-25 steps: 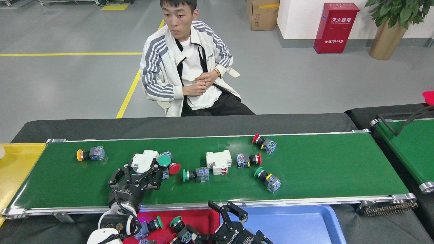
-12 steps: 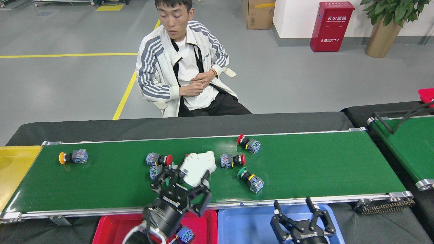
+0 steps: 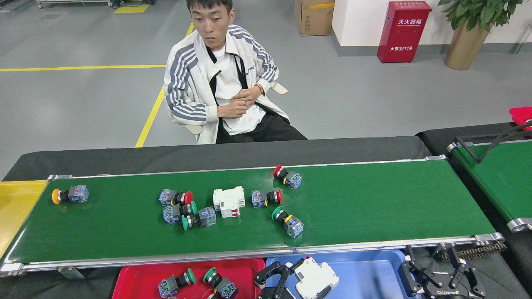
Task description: Pick switch part from conveyor to tray
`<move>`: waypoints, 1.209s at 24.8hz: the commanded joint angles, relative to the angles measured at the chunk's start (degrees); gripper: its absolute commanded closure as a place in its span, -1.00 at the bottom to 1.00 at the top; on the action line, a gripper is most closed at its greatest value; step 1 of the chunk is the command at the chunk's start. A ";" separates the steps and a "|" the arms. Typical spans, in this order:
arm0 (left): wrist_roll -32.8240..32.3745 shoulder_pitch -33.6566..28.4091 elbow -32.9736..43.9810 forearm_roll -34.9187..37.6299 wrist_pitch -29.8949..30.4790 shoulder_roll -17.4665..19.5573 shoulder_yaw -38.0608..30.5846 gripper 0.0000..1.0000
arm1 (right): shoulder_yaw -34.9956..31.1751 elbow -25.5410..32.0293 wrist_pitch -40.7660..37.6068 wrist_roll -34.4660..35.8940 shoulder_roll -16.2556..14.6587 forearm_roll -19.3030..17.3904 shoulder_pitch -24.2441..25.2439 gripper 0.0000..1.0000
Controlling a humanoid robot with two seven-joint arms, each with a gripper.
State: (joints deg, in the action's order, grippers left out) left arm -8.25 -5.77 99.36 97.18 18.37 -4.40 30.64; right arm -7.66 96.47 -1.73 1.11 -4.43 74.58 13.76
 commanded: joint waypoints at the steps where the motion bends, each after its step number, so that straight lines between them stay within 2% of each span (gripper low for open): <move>1: 0.34 -0.38 1.97 -0.42 -1.76 -0.44 -0.59 -1.00 | -0.25 0.30 -0.21 0.38 -0.76 -0.22 -0.22 -1.00; 3: 0.60 -1.35 2.41 -0.42 -6.50 -0.44 -3.40 -1.00 | -0.25 0.21 -0.21 0.29 -1.20 -0.22 -0.14 -1.00; 5: 1.22 -2.23 2.41 -0.50 -10.98 0.80 -9.90 -1.00 | -0.34 0.21 -0.21 0.38 -1.46 -0.22 -0.14 -1.00; 6: 1.48 -2.67 2.41 -0.59 -11.34 1.15 -16.23 -1.00 | -0.34 -0.05 -0.21 0.29 -1.55 -0.22 -0.14 -1.00; 8: 1.48 -4.69 2.32 -1.64 -9.58 2.20 -28.52 -1.00 | -0.34 -0.05 -0.30 0.29 -1.81 -0.31 -0.22 -1.00; 11: 1.40 -4.95 1.71 -6.04 -3.96 3.78 -40.83 -1.00 | -0.16 0.03 -0.38 0.20 -1.99 -0.22 -0.22 -1.00; 13: 1.31 -4.86 1.45 -8.41 -1.05 4.84 -46.29 -1.00 | 0.02 0.03 -1.09 0.20 -1.99 -0.22 -0.49 -1.00; 18: 0.96 -3.72 -0.05 -8.59 1.32 5.89 -46.38 -1.00 | 0.02 0.03 -1.97 -0.06 -1.99 -0.22 -0.40 -1.00; 20: 0.78 -2.40 -1.10 -8.41 4.57 5.89 -45.76 -1.00 | 0.10 0.03 -1.97 -0.06 -1.99 -0.22 -0.49 -1.00; 24: 0.60 3.22 -8.31 -8.15 7.47 6.07 -45.15 -1.00 | 0.19 0.21 -1.97 -0.06 -1.99 -0.22 -0.75 -1.00; 30: 0.69 9.81 -17.36 -8.15 7.30 10.73 -45.23 -1.00 | 0.28 0.30 -3.20 -0.50 -1.99 -0.14 -0.75 -1.00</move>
State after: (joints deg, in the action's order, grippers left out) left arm -7.87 2.76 82.41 89.05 25.53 5.57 -14.44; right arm -7.33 95.97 -4.49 0.79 -5.88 74.42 13.55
